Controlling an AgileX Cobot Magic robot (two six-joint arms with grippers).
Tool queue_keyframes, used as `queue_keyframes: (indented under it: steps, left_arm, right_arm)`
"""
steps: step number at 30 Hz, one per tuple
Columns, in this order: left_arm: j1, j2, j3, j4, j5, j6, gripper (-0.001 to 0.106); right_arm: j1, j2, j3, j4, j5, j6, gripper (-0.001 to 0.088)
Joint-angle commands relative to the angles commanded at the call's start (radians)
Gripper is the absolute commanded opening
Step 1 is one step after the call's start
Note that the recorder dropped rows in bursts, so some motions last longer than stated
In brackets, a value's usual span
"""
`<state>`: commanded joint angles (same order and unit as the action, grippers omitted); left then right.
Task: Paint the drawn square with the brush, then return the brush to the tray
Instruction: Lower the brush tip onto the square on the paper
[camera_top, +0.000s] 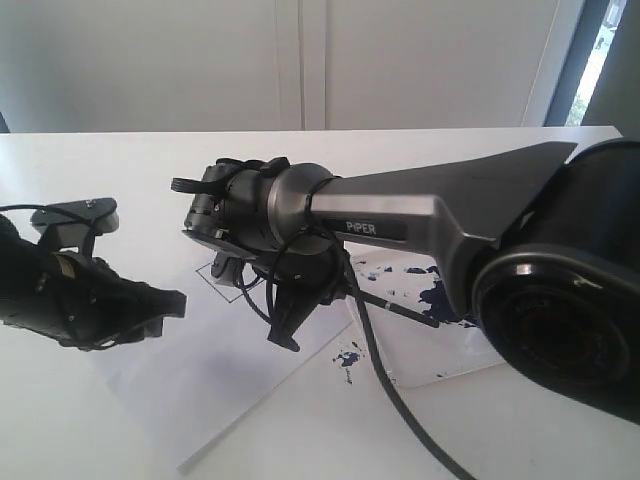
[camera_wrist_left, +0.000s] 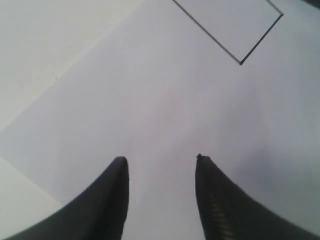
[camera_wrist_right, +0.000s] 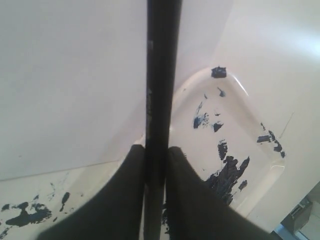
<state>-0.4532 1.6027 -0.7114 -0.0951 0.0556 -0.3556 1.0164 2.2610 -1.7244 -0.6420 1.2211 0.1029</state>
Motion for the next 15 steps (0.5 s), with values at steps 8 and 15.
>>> queue_keyframes:
  steps: [8,15]
  left_arm:
    - [0.0,0.139,-0.07,0.0,0.123,0.017,0.048]
    - [0.002,0.141,-0.081,0.0,0.168,0.017,0.048]
  right_arm:
    - [0.021,0.0,0.0,0.022,0.0,-0.008,0.0]
    - [0.03,0.0,0.002,0.022,0.0,-0.033,0.0]
